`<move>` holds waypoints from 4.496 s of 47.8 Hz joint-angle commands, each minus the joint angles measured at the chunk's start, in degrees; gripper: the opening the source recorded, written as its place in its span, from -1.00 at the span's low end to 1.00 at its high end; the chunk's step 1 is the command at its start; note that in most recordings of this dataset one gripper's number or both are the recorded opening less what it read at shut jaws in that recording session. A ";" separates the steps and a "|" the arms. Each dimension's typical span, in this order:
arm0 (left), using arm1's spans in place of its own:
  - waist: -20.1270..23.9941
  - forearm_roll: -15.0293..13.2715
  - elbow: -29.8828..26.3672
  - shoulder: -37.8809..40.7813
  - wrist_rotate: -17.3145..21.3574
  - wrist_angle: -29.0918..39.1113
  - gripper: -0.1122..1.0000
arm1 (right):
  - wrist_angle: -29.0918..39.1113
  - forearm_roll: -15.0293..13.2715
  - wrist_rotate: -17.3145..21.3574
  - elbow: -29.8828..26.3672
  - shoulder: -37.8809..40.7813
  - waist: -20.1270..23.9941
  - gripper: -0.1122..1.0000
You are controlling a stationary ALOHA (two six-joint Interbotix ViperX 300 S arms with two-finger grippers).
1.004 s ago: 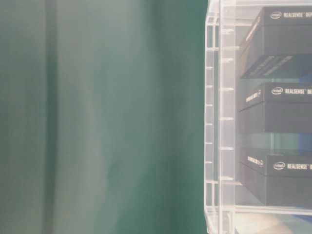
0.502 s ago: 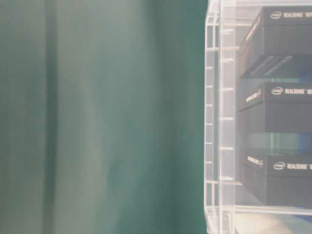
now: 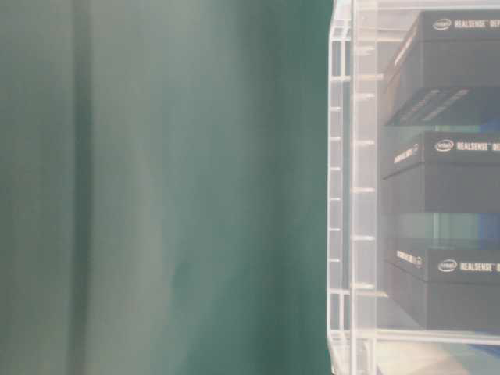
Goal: Take the box out of the case with both arms.
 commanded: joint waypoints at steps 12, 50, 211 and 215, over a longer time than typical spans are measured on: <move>-1.67 -0.44 -0.35 -0.53 0.62 0.26 -0.79 | -1.32 0.00 -0.44 -0.53 -0.62 -0.26 -0.79; -1.67 -0.53 0.35 1.32 -2.20 -0.35 0.85 | -1.41 -0.62 3.96 0.88 0.44 -0.26 0.90; -7.65 0.62 -32.43 40.78 -1.85 -7.73 0.85 | -16.70 0.79 5.01 -21.09 28.13 6.06 0.89; -7.65 0.62 -32.43 40.87 -1.85 -7.73 0.85 | -16.79 0.79 5.01 -21.18 28.13 6.06 0.89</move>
